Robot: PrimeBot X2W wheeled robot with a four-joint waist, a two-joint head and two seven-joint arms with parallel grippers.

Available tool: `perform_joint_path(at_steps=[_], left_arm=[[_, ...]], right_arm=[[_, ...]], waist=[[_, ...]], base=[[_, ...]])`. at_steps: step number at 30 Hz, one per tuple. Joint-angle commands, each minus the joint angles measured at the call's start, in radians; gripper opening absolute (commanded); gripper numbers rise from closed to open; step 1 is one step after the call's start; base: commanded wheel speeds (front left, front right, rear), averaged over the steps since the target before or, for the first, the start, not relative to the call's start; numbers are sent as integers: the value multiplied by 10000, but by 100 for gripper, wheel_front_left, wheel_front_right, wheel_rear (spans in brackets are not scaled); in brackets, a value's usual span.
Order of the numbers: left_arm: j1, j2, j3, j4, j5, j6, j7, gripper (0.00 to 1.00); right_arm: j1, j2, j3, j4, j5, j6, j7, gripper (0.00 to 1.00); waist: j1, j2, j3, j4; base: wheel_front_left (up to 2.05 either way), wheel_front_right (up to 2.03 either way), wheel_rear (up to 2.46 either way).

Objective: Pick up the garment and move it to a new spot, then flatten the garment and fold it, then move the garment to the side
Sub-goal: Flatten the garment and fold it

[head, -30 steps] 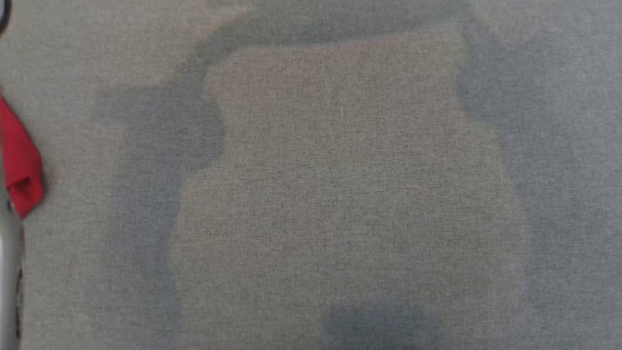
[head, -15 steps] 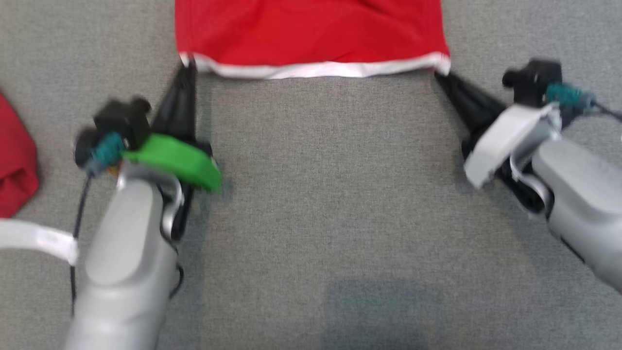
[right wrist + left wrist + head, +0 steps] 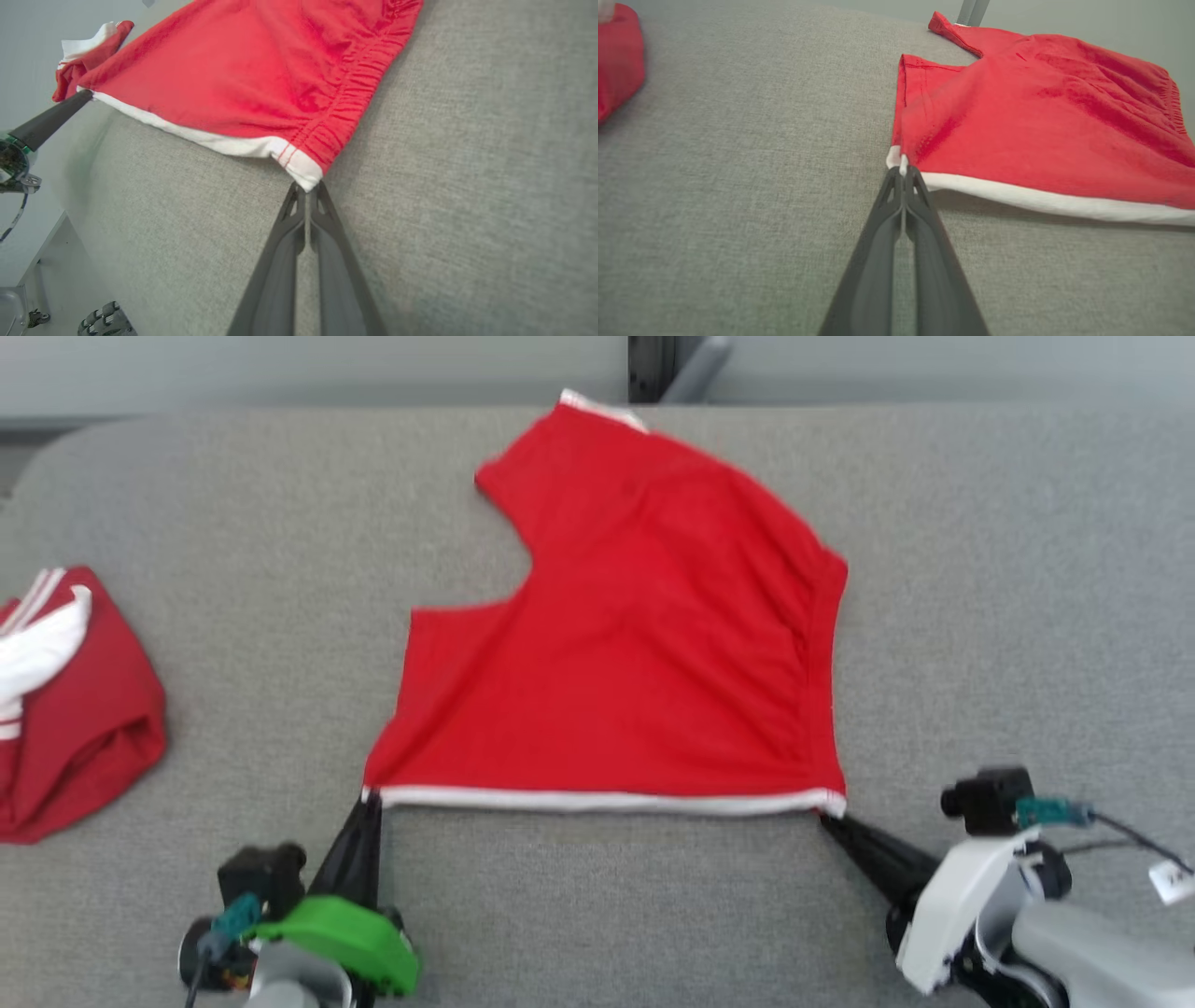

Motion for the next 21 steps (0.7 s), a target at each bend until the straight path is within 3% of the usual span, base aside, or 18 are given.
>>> perform_joint_path(at_steps=[1, 8, 15, 21], left_arm=[[408, 93, 54, -35, -13, -15, -4, 0], [2021, 268, 449, -341, -20, -3, -4, 0], [3311, -70, 1115, -512, -80, 3, -5, 0], [3200, -167, 1127, -1061, 70, 2, -6, 0]], right_arm=[[473, -39, -60, -63, 133, -5, 4, 0], [2135, -426, 48, -718, 486, -5, 2, 0], [3427, -722, 707, -1316, 1002, -7, 1, 0], [3516, -771, 656, -1649, 1502, -5, 1, 0]], waist=[[0, 87, -1592, 108], [0, 87, -2375, 136], [0, 87, -2553, 82], [0, 87, -2281, -47]], base=[[0, 0, 0], [0, 0, 0], [0, 0, 0], [0, 0, 0]])
